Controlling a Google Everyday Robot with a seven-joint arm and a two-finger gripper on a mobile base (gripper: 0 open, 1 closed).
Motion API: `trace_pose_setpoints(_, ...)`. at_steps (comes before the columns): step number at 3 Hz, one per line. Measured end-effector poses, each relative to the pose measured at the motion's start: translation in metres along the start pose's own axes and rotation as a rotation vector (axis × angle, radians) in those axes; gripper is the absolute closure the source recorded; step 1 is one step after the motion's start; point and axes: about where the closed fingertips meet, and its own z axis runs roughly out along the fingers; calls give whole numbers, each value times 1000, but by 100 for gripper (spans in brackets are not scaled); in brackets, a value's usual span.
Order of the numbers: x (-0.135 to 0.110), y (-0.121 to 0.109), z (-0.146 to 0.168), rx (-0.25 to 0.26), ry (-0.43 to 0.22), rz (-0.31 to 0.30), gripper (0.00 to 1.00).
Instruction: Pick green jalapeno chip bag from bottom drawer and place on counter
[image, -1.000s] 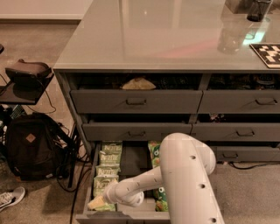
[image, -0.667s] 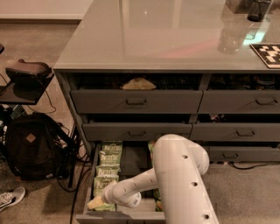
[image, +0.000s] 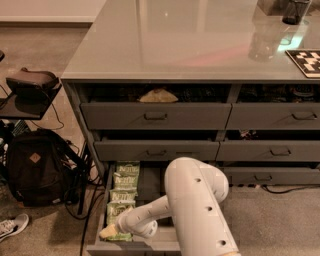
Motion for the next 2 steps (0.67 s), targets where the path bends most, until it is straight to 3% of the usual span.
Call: trace_pose_setpoints(2,4,0,11,4,13,0,40)
